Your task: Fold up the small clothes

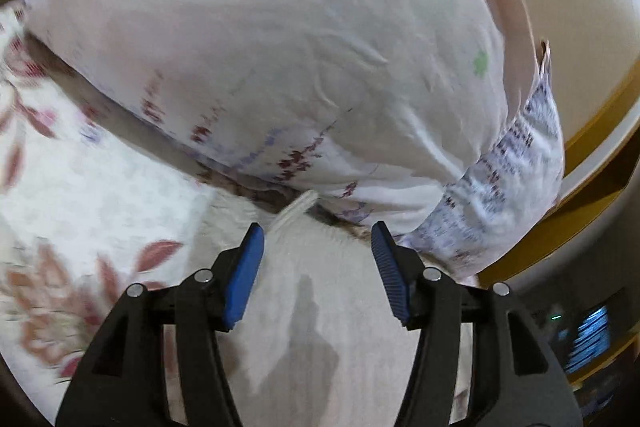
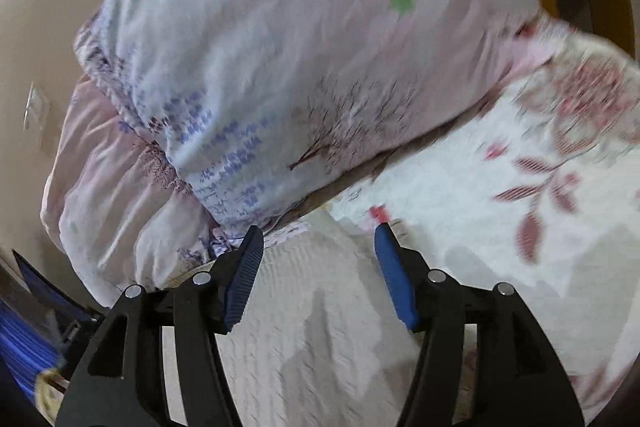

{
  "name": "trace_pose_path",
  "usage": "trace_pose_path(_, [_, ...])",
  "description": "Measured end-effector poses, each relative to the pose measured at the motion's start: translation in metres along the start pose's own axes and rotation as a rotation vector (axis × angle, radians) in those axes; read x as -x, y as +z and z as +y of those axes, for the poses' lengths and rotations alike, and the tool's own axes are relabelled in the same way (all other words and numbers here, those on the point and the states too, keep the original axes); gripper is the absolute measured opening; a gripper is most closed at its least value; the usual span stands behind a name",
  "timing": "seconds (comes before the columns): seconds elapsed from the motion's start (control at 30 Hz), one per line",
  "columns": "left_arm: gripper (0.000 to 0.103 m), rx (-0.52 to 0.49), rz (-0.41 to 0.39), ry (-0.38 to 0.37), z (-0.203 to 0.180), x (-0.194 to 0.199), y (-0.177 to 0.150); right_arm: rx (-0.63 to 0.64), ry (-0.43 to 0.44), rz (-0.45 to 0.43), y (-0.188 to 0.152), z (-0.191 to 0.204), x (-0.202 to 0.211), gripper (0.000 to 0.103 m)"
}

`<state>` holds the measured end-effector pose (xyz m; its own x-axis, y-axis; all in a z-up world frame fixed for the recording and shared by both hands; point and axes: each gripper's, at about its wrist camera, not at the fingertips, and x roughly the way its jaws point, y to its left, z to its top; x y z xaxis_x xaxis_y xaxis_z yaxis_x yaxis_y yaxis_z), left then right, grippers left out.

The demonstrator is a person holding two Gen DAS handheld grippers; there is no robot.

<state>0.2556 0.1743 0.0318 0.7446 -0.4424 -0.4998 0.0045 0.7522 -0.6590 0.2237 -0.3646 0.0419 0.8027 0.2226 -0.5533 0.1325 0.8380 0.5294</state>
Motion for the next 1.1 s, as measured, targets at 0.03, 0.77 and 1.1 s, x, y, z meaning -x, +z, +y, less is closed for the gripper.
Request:
trace_pose_path(0.03, [0.055, -0.031, -0.004, 0.029, -0.002, 0.006, -0.003, 0.019, -0.016, -0.002, -0.002, -0.001, 0.007, 0.060])
trace_pose_path(0.77, [0.008, -0.219, 0.144, 0.193, 0.002, 0.007, -0.063, 0.164, -0.118, 0.151, -0.058, -0.010, 0.021, 0.011])
trace_pose_path(1.1, [0.006, -0.212, 0.148, 0.172, 0.007, 0.029, -0.064, 0.142, -0.138, 0.146, -0.066, -0.018, 0.040, 0.011])
